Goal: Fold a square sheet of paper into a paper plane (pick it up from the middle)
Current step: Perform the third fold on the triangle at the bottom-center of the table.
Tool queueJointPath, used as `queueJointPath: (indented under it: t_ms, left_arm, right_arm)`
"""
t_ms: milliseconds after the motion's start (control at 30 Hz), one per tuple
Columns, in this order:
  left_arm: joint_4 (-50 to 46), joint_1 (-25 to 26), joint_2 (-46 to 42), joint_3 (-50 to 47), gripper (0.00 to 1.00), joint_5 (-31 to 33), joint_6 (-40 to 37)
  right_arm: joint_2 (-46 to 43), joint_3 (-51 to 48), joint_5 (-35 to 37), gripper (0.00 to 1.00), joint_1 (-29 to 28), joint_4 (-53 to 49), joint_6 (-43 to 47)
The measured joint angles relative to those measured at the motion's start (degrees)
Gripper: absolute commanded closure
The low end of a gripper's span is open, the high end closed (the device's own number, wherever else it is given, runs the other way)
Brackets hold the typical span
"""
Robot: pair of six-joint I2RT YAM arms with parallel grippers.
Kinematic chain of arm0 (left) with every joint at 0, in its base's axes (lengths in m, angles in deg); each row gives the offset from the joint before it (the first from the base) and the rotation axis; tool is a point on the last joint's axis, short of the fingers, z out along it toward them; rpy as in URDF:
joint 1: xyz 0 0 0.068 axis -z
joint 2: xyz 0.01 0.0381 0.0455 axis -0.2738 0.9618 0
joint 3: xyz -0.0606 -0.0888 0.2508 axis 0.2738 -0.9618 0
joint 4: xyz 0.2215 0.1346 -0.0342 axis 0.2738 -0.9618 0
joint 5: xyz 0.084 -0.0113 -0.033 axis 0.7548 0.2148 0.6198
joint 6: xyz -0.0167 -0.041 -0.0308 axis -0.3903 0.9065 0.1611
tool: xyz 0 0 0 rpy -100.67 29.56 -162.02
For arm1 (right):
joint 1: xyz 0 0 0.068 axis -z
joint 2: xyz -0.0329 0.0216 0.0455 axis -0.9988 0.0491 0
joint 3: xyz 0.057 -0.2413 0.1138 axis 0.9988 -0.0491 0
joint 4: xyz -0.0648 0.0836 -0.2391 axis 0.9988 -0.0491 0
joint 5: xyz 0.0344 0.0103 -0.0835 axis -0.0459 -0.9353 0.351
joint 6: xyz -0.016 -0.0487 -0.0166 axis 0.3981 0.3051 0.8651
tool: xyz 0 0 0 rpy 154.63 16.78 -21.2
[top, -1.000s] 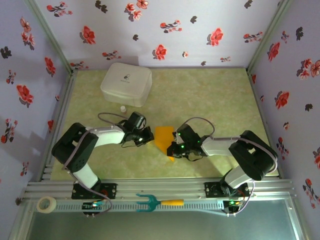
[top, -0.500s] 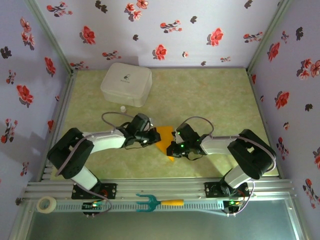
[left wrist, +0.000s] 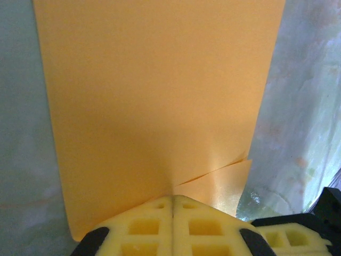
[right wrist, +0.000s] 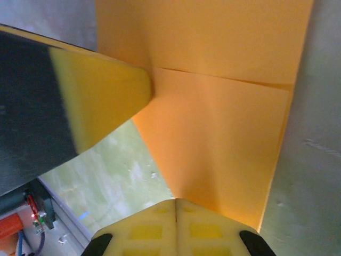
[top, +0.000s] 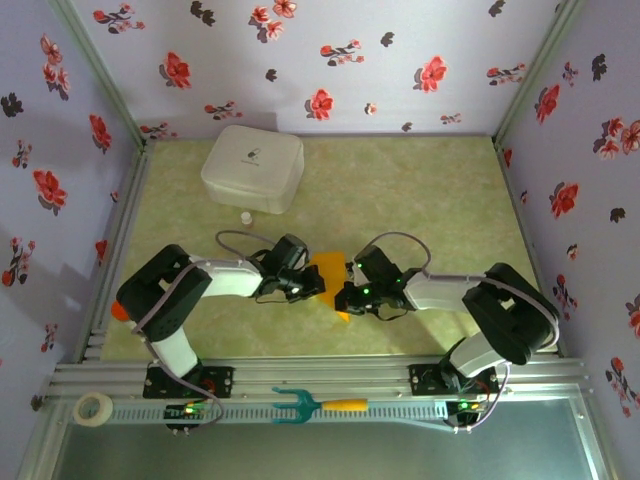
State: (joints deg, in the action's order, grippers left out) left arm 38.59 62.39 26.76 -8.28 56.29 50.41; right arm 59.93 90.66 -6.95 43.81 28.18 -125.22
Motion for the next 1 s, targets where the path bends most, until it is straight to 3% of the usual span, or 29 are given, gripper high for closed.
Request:
queueJointPath:
  t_ms: [467, 1000]
  left_arm:
    - [-0.1, -0.4, 0.1, 0.0, 1.0, -0.4, -0.9]
    - [0.2, -1.2, 0.5, 0.0, 1.0, -2.2, -1.3]
  right_arm:
    - [8.3, 5.7, -2.1, 0.95, 0.0, 0.7, 0.7]
    - [-3.9, -7.2, -1.4, 0.93, 0.3, 4.0, -1.6]
